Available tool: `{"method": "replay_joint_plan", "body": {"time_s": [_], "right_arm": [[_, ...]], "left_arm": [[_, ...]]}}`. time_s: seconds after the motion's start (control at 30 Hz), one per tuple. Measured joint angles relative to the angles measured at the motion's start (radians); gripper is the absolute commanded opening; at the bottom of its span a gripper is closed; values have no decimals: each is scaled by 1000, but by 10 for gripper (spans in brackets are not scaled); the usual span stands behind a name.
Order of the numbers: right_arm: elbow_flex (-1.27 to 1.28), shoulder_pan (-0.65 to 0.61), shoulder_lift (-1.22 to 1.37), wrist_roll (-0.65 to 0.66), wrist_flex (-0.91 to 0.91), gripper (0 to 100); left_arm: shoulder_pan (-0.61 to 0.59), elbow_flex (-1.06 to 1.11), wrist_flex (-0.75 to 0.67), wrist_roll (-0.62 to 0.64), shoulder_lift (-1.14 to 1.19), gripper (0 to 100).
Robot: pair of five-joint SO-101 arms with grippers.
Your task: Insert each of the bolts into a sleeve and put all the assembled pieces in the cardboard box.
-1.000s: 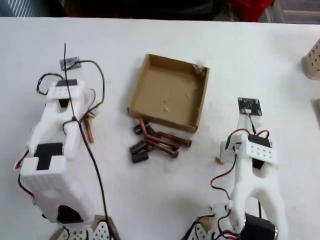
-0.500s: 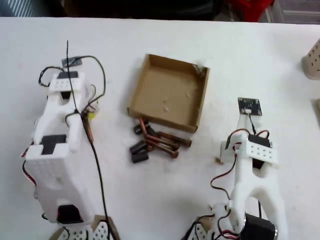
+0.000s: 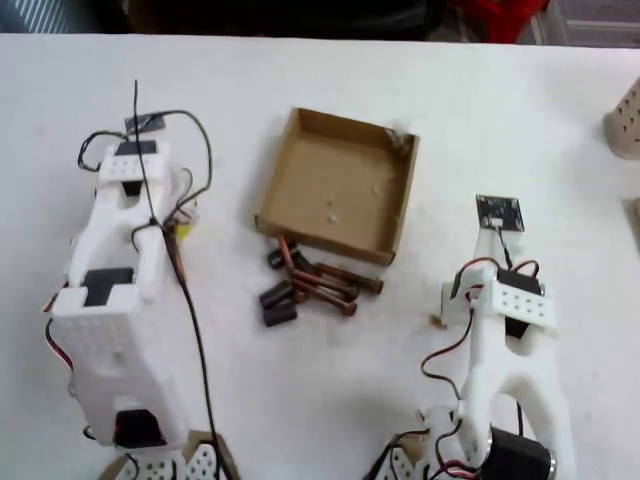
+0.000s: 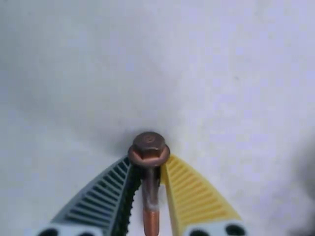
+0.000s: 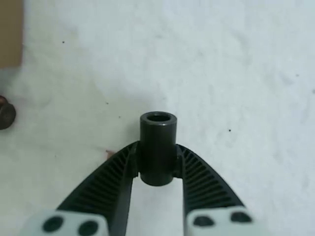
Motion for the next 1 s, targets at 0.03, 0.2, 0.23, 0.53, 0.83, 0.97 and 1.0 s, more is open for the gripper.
{"method": "replay_joint_plan", "body": {"time_s": [0.03, 0.2, 0.23, 0.53, 0.83, 0.97, 1.0], "right_arm": [[0, 0, 0, 0, 0, 17], [-5, -26, 0, -92, 0, 17], [-8, -37, 0, -117, 0, 17], [-94, -164, 0, -275, 0, 17], [-196, -318, 2, -367, 0, 17], [-238, -370, 2, -407, -44, 17], [-238, -384, 2, -416, -71, 17]], "left_arm": [[0, 0, 0, 0, 0, 20], [0, 6, -6, -46, 0, 20], [0, 18, -18, -48, -8, 20], [2, 425, -345, -95, -281, 22], [2, 497, -399, -124, -338, 23], [2, 497, -400, -124, -338, 23], [2, 497, -400, -124, -338, 23]]}}
